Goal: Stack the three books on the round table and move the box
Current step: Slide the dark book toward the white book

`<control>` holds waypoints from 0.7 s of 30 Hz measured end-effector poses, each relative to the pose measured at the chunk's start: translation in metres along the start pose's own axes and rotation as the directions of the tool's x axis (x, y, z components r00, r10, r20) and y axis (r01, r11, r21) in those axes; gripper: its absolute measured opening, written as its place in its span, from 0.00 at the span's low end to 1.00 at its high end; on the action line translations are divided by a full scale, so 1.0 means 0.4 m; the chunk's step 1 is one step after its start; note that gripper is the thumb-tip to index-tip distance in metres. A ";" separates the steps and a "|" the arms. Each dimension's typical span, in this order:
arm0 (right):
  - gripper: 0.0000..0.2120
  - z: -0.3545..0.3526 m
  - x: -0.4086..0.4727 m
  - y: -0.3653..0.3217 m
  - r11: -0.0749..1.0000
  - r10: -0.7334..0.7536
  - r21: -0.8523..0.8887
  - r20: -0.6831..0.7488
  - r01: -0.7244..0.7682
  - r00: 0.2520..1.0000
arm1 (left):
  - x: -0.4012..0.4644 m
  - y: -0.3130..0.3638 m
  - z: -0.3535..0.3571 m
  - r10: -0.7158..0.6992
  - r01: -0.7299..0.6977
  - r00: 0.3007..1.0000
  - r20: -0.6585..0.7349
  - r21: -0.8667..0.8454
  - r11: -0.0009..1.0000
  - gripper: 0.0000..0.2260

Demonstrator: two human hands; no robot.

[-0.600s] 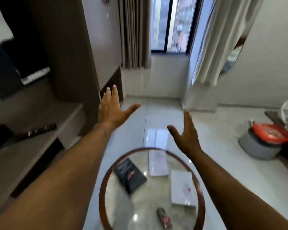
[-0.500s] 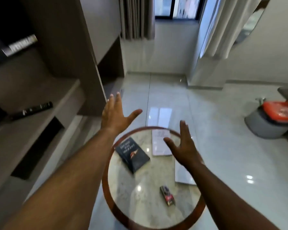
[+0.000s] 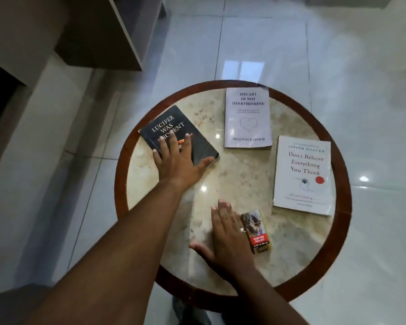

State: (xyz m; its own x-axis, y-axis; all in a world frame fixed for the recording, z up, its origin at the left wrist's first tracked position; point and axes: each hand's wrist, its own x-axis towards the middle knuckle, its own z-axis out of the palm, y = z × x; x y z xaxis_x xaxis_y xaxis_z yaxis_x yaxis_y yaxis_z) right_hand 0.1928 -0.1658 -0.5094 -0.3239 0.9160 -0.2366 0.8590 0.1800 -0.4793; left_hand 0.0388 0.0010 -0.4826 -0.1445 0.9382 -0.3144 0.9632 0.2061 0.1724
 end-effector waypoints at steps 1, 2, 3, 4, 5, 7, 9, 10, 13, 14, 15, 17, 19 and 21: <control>0.50 0.004 0.000 0.016 0.998 -0.012 -0.062 -0.020 0.010 1.000 | 0.015 0.009 0.016 -0.019 0.019 1.000 0.007 -0.001 1.000 0.49; 0.48 0.003 0.002 0.035 0.993 -0.026 -0.115 -0.043 0.021 0.999 | 0.030 0.020 0.027 -0.052 0.052 0.999 0.011 -0.012 0.999 0.51; 0.47 0.003 0.006 0.057 0.987 -0.042 -0.159 -0.060 0.032 0.997 | 0.046 0.032 0.036 -0.098 0.098 0.995 0.011 -0.037 0.995 0.52; 0.46 0.005 0.006 0.078 0.981 -0.063 -0.187 -0.070 0.049 0.996 | 0.056 0.044 0.043 -0.151 0.151 0.988 0.004 -0.068 0.986 0.53; 0.45 0.008 0.006 0.096 0.977 -0.086 -0.200 -0.081 0.068 0.993 | 0.069 0.055 0.050 -0.196 0.194 0.980 -0.015 -0.093 0.977 0.53; 0.44 0.017 0.010 0.119 0.971 -0.113 -0.223 -0.104 0.087 0.988 | 0.085 0.066 0.059 -0.224 0.219 0.973 -0.053 -0.085 0.972 0.53; 0.44 0.019 0.011 0.126 0.966 -0.109 -0.248 -0.113 0.079 0.987 | 0.084 0.046 0.066 -0.174 0.172 0.981 -0.079 -0.029 0.985 0.52; 0.44 0.018 0.009 0.122 0.964 -0.103 -0.256 -0.116 0.071 0.988 | 0.076 0.020 0.069 -0.133 0.134 0.988 -0.081 0.009 0.991 0.52; 0.45 0.008 0.006 0.107 0.958 -0.076 -0.283 -0.092 0.047 0.993 | 0.047 -0.075 0.070 0.017 -0.008 0.997 -0.082 0.102 0.995 0.50; 0.45 0.005 0.006 0.104 0.958 -0.062 -0.283 -0.080 0.037 0.995 | 0.041 -0.100 0.069 0.055 -0.045 0.995 -0.080 0.120 0.992 0.49; 0.46 0.004 0.006 0.102 0.959 -0.050 -0.283 -0.069 0.028 0.996 | 0.040 -0.119 0.067 0.082 -0.072 0.994 -0.075 0.133 0.989 0.49; 0.46 0.006 0.007 0.100 0.959 -0.037 -0.284 -0.062 0.018 0.997 | 0.048 -0.133 0.065 0.110 -0.100 0.992 -0.066 0.148 0.984 0.49; 0.46 0.011 0.007 0.101 0.959 -0.031 -0.284 -0.060 0.013 0.998 | 0.062 -0.131 0.063 0.130 -0.120 0.990 -0.056 0.157 0.980 0.49; 0.47 0.015 0.005 0.105 0.960 -0.028 -0.280 -0.068 0.008 0.997 | 0.081 -0.129 0.058 0.165 -0.155 0.985 -0.041 0.185 0.970 0.49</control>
State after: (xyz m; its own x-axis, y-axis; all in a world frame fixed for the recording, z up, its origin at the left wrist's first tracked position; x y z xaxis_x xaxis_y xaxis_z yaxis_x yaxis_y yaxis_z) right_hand 0.2259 -0.1586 -0.5349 -0.3202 0.9328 -0.1652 0.9331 0.2804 -0.2249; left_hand -0.0103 0.0141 -0.5234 0.0074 0.9699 -0.2435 0.9991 0.0032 0.0429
